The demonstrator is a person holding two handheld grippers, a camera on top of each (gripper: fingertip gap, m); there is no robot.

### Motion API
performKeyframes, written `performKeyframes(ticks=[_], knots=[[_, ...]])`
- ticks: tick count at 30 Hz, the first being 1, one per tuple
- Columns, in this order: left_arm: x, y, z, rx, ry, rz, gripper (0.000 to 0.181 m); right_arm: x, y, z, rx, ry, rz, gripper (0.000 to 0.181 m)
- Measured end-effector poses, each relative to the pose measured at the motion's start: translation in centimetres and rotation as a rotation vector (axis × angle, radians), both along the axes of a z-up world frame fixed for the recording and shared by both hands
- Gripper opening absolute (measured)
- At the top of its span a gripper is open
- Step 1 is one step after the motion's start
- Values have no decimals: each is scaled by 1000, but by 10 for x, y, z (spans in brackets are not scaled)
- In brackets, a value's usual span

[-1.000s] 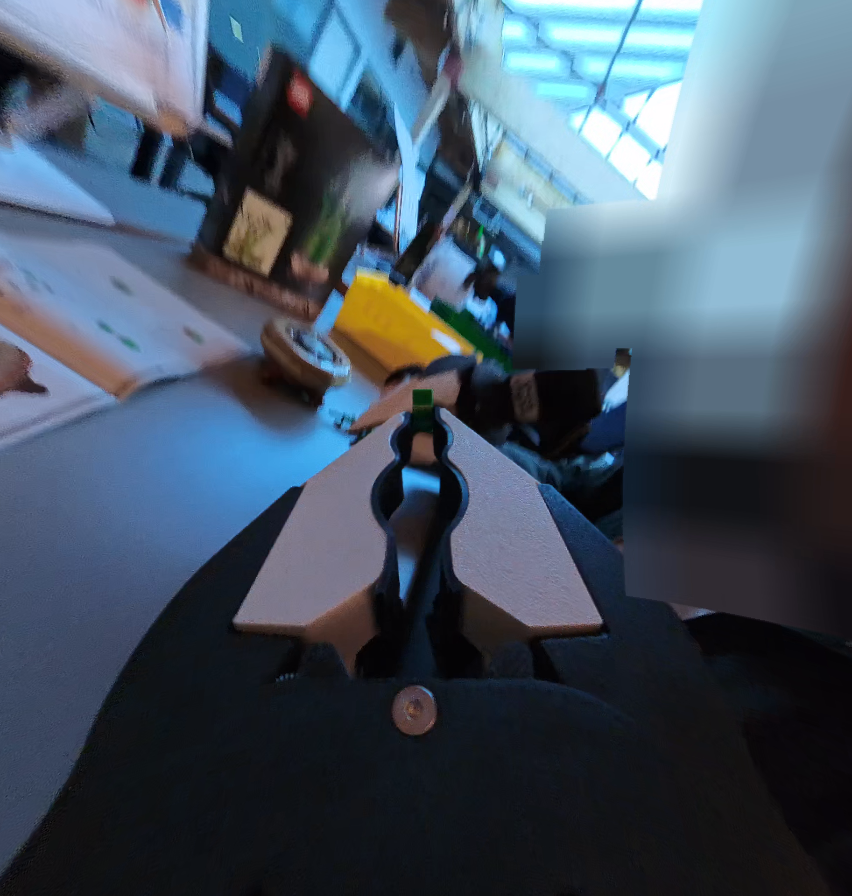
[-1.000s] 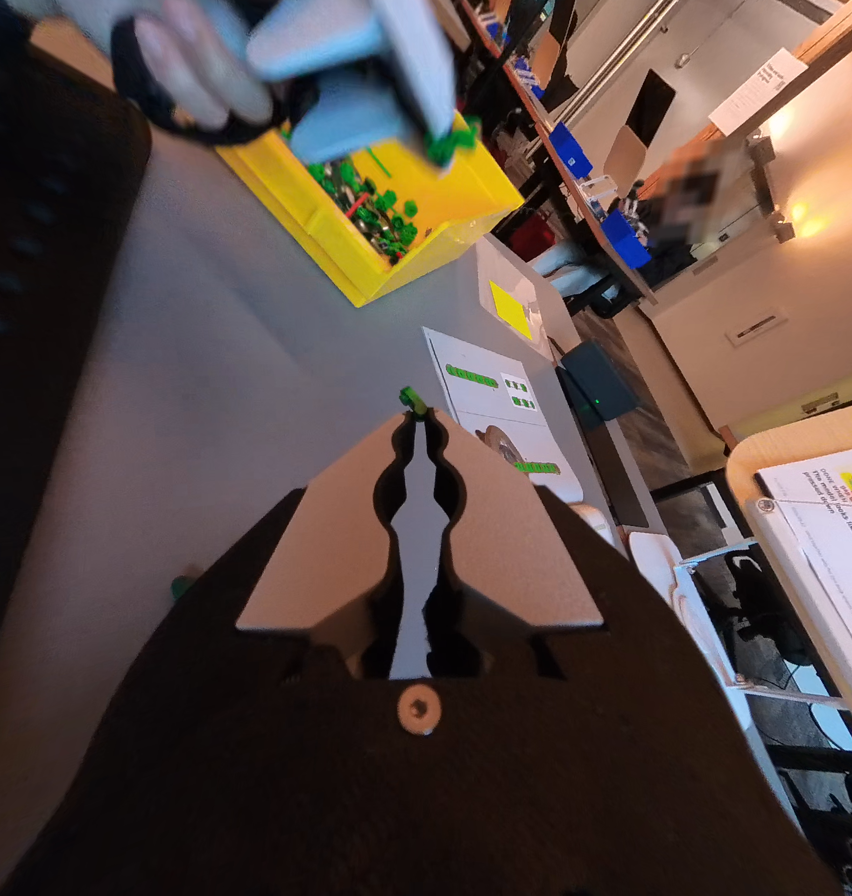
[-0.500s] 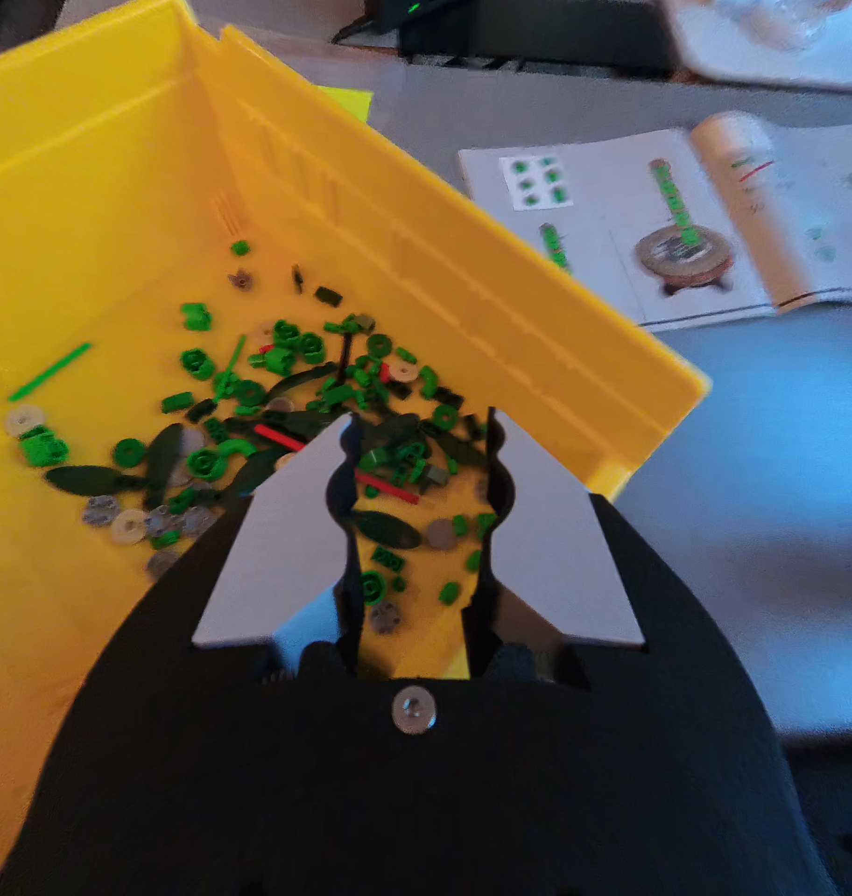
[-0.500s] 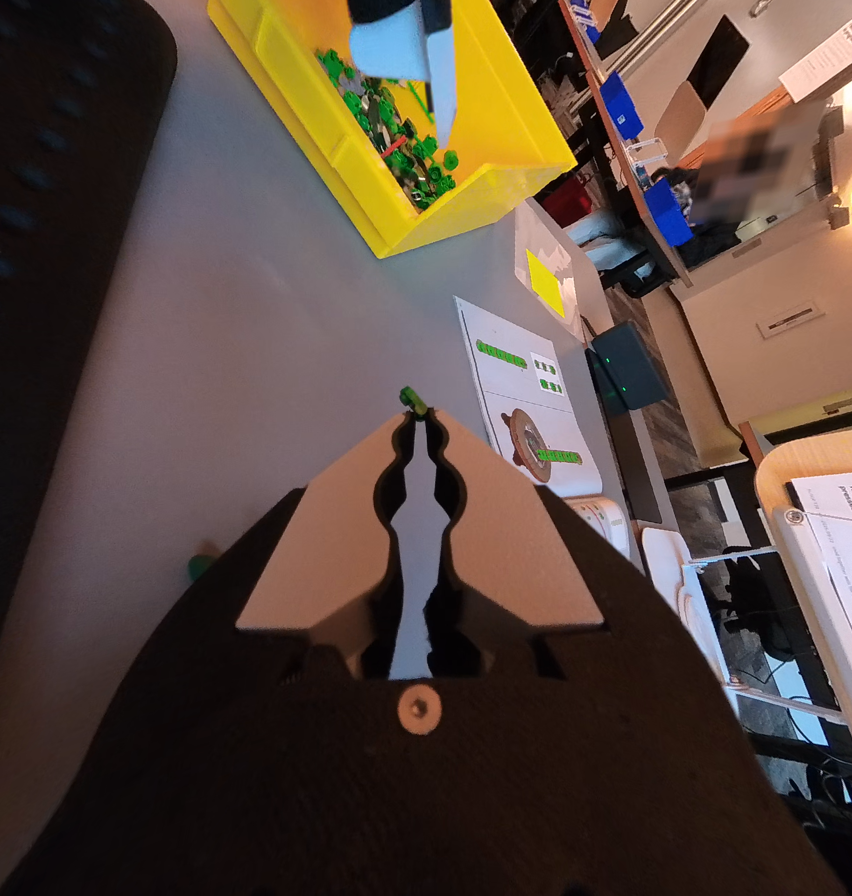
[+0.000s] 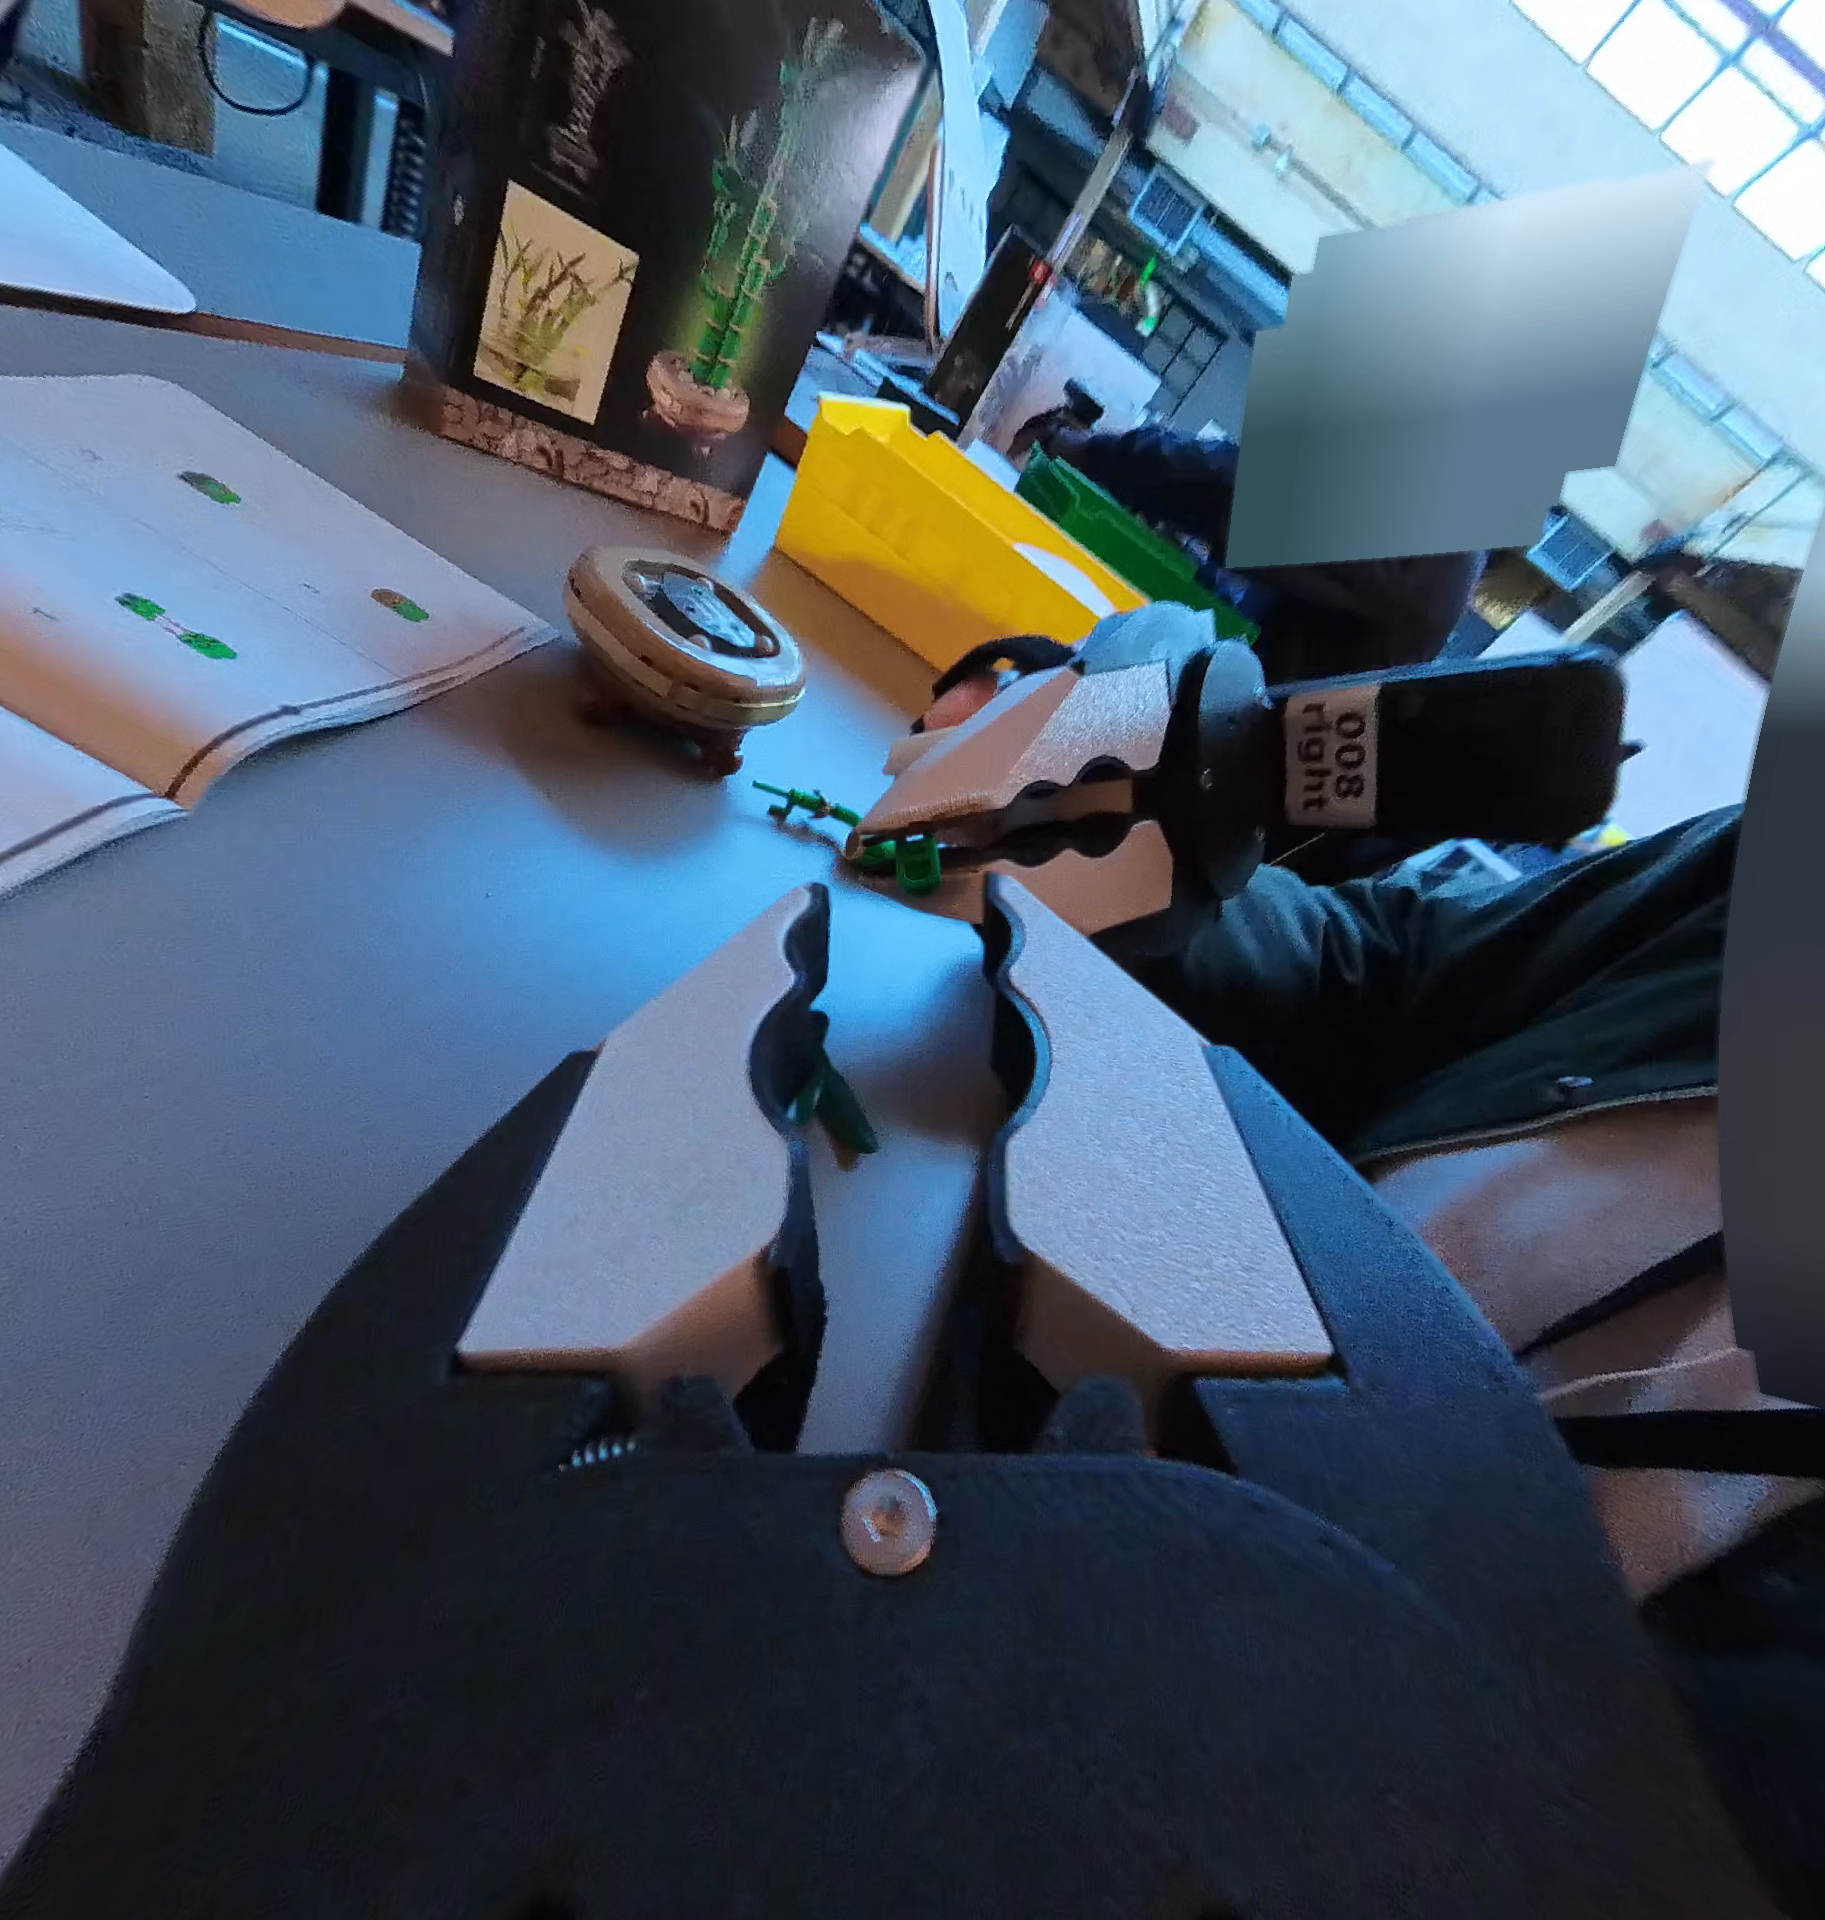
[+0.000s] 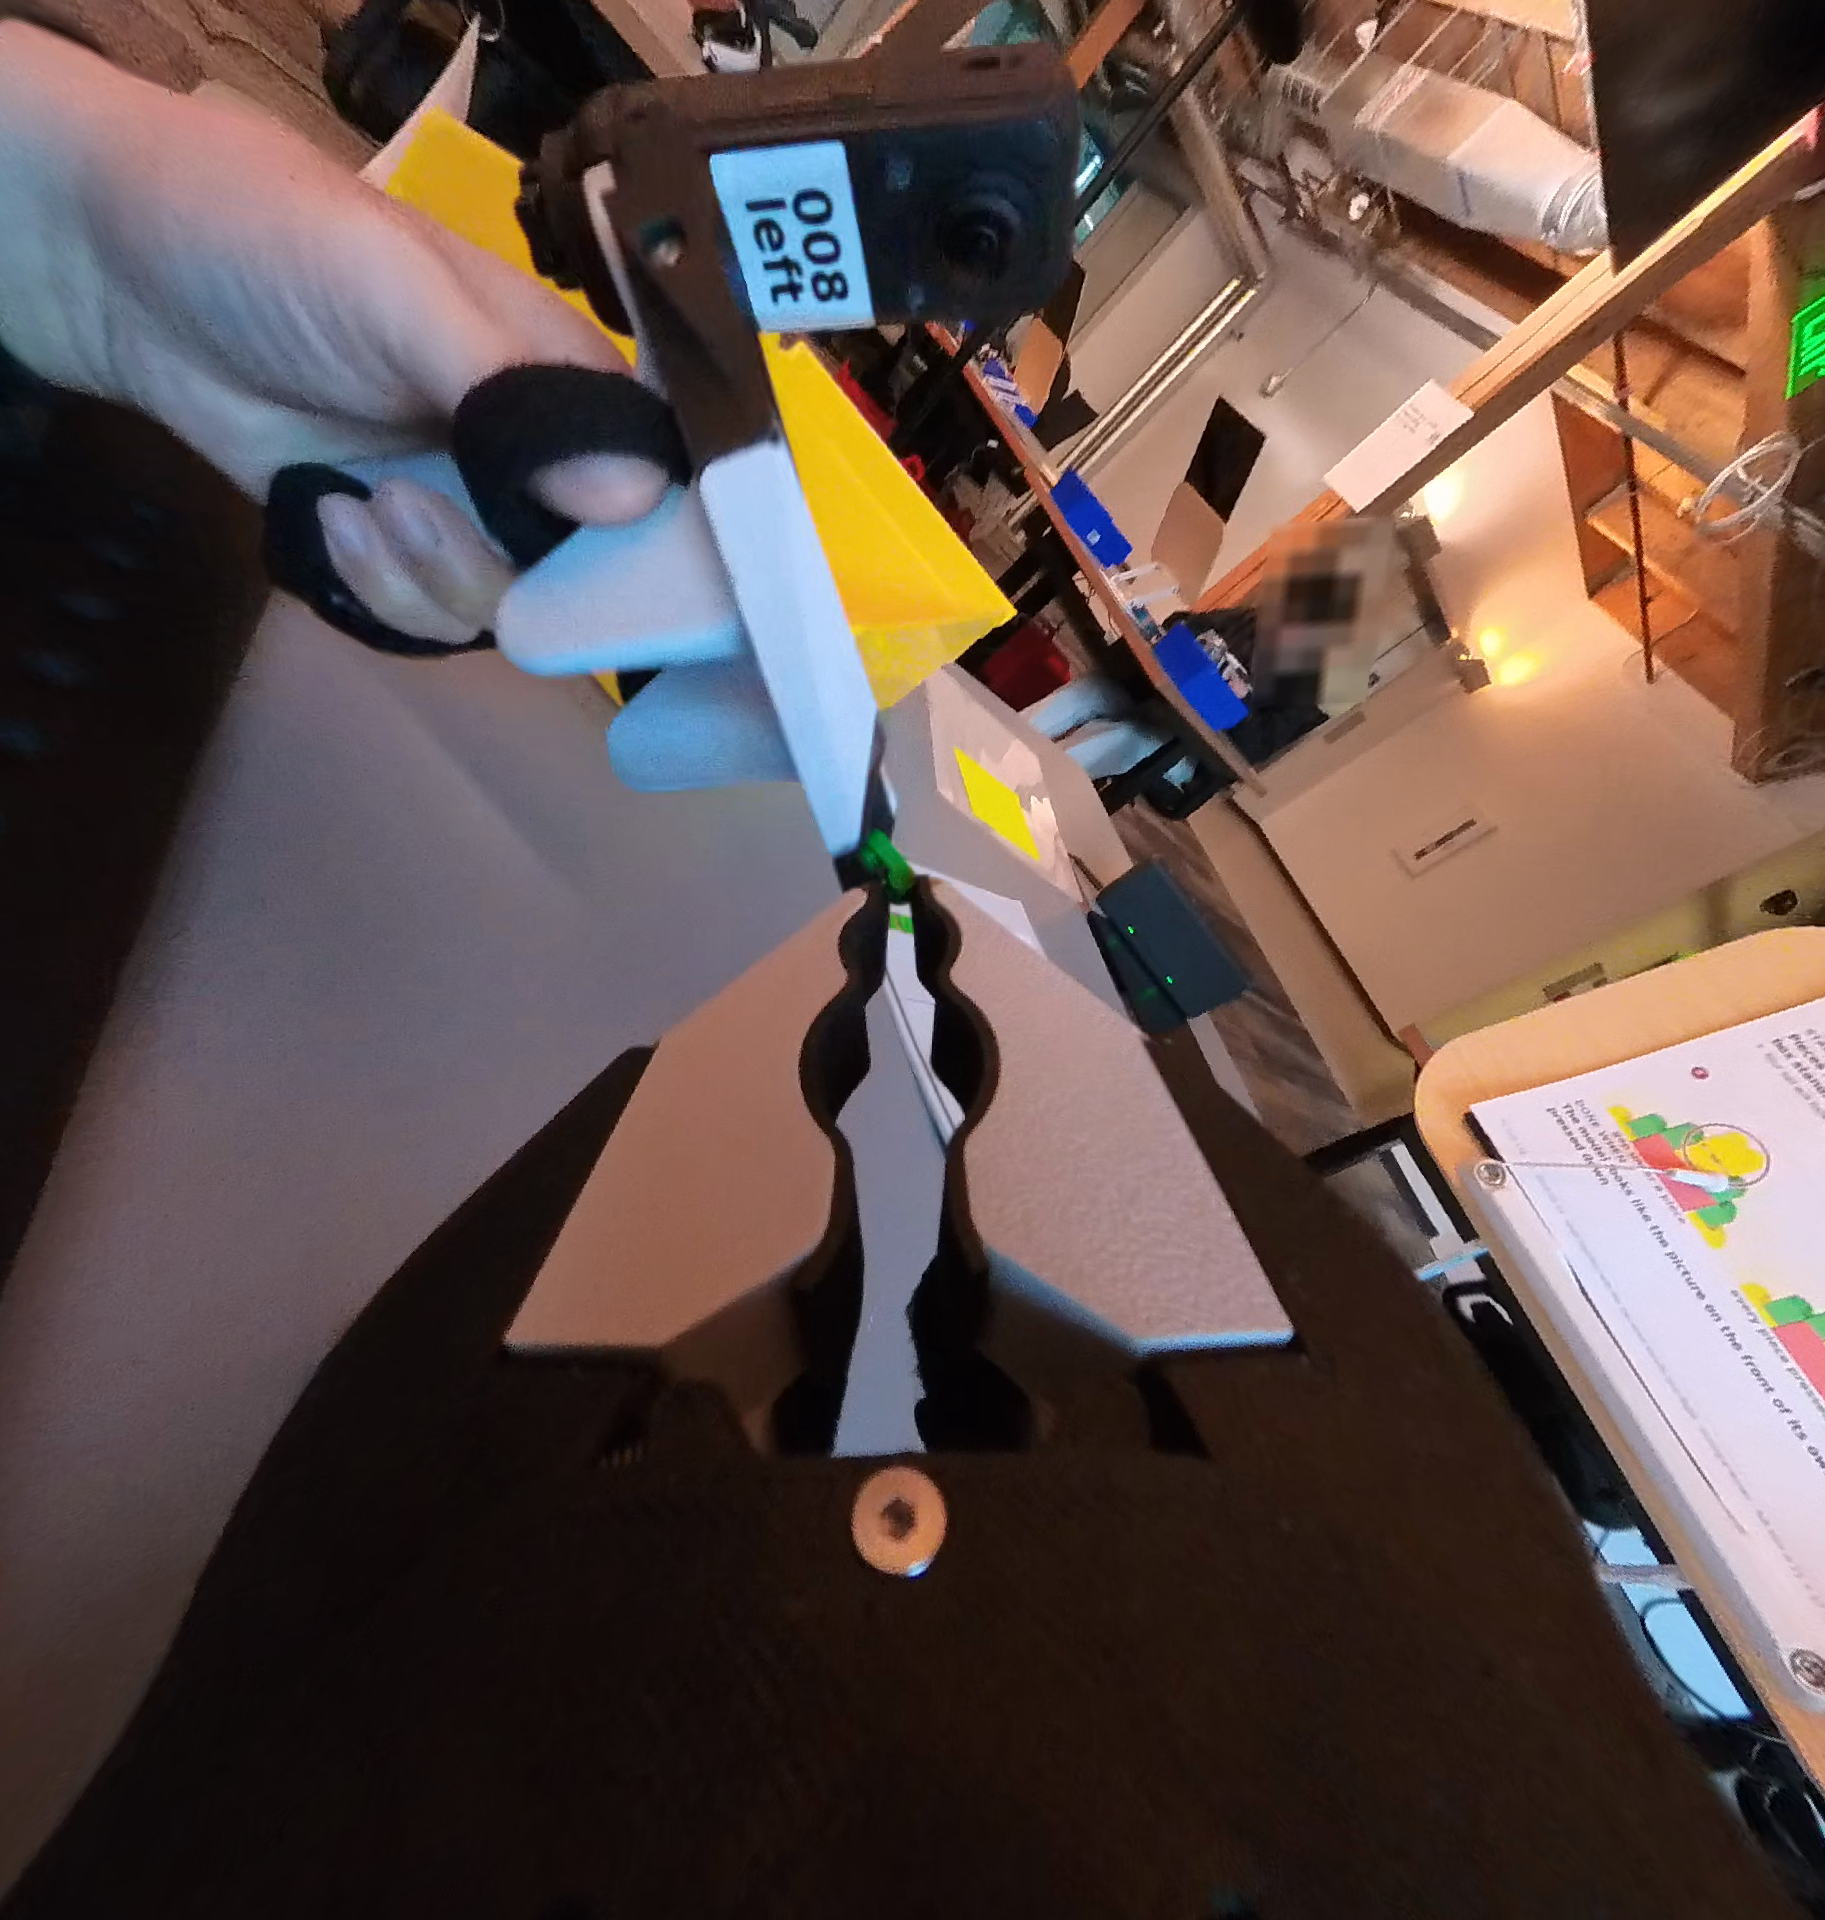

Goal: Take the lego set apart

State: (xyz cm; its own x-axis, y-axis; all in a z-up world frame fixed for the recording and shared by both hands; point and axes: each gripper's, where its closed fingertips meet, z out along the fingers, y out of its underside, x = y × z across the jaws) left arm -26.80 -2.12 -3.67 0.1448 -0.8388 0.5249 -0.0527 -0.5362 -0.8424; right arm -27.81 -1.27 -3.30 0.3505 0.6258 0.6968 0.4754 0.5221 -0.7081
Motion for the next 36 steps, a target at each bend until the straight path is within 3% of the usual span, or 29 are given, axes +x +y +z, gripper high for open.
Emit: performKeyframes(ticks=[2,8,13,16,18,20,22,25,27,29,33,36], knots=[[5,1,-2,40,21,35,17,2,3,-1,20,-21,-22,4],[2,4,2,-6,-35,41,11,2,2,-2,37,-39,-14,3],[1,8,-4,30,11,69,6,1,5,-7,21,-52,-16,3],[-12,19,2,87,23,141,6,3,13,-13,-28,-52,-47,18],[-50,51,4,225,160,380,6,7,18,-17,-69,-59,-66,19],[-123,88,11,389,405,759,6,9,20,-16,-80,-43,-80,18],[-186,102,15,407,599,987,6,11,23,-17,-92,-47,-99,18],[-221,108,-26,135,754,967,6,16,31,-26,-148,-84,-145,18],[-236,114,-42,80,775,1011,7,20,35,-34,-195,-104,-167,19],[-250,120,-43,111,786,1105,24,23,37,-40,-257,-107,-170,20],[-231,121,-18,236,673,1130,44,40,50,-40,-400,-26,-213,21],[-170,107,16,391,475,958,36,56,63,-31,-437,67,-270,21]])
